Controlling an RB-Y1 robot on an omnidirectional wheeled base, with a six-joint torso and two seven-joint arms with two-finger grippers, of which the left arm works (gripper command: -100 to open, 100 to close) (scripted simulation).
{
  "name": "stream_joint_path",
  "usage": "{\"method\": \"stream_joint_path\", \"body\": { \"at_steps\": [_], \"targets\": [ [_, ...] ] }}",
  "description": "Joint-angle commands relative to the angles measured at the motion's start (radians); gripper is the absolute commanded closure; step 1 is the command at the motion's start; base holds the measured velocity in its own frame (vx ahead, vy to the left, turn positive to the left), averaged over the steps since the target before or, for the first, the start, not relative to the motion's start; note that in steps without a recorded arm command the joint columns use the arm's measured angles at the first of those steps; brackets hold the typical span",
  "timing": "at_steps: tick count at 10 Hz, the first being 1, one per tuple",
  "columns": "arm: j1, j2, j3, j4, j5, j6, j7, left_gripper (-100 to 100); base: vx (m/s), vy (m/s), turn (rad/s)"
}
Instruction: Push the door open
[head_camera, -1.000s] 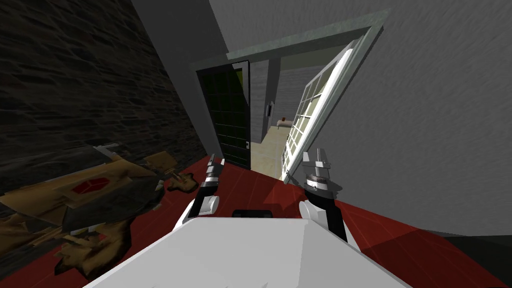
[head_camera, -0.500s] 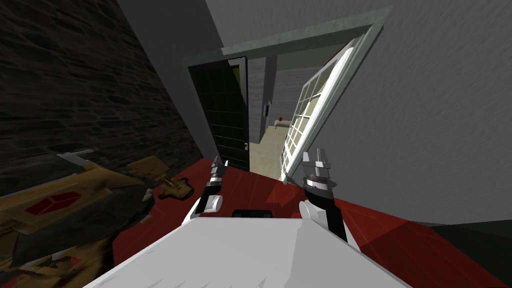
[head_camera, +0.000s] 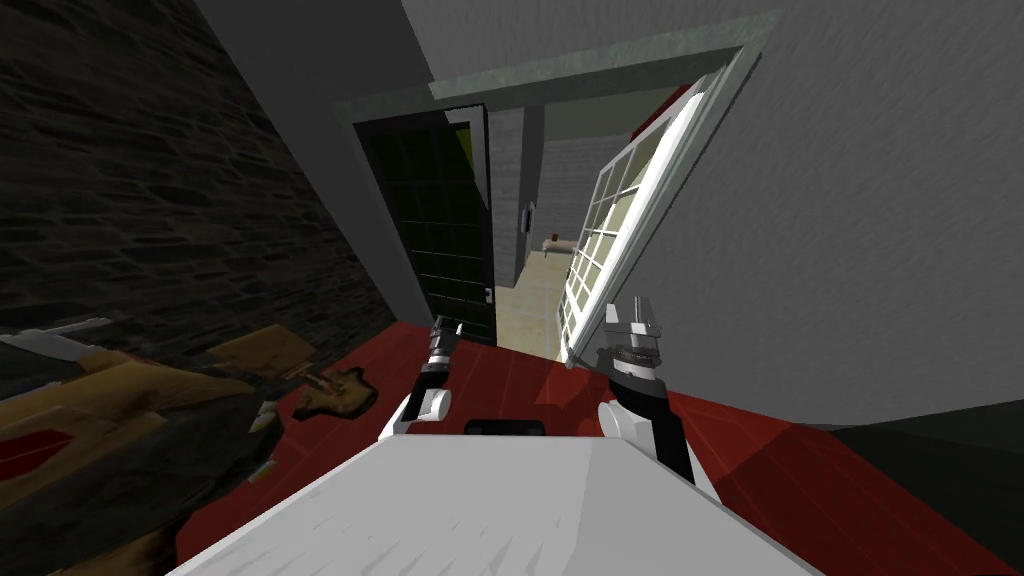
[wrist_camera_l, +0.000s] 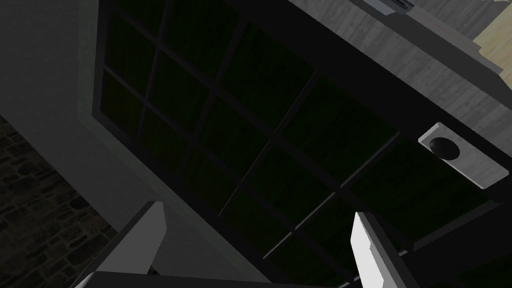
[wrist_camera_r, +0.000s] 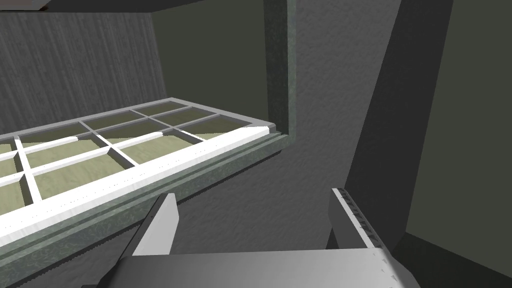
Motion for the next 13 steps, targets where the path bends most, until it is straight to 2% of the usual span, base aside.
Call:
{"method": "stream_joint_path", "body": {
  "at_steps": [1,2,3,6,7,10,11,12,13],
  "targets": [
    [-0.026,0.005,-0.007,0.050,0.021,-0.019,0.042,-100,0.099,0.064,-0.098],
    [-0.041,0.006,-0.013,0.082,0.033,-0.030,0.065,-100,0.100,0.057,-0.097],
    [-0.041,0.006,-0.013,0.091,0.033,-0.030,0.065,-100,0.059,0.048,-0.038],
    [-0.086,0.008,-0.030,0.185,0.071,-0.064,0.136,-100,0.057,0.054,-0.100],
    [-0.086,0.008,-0.030,0.193,0.071,-0.064,0.136,-100,0.055,0.054,-0.035],
    [-0.131,0.008,-0.047,0.291,0.109,-0.098,0.207,-100,0.071,0.060,-0.093],
    [-0.131,0.008,-0.047,0.295,0.109,-0.098,0.207,-100,0.055,0.043,-0.043],
    [-0.146,0.008,-0.053,0.329,0.121,-0.109,0.231,-100,0.046,0.032,-0.065],
    [-0.146,0.008,-0.053,0.329,0.121,-0.109,0.231,-100,0.033,0.032,-0.028]
  ]
}}
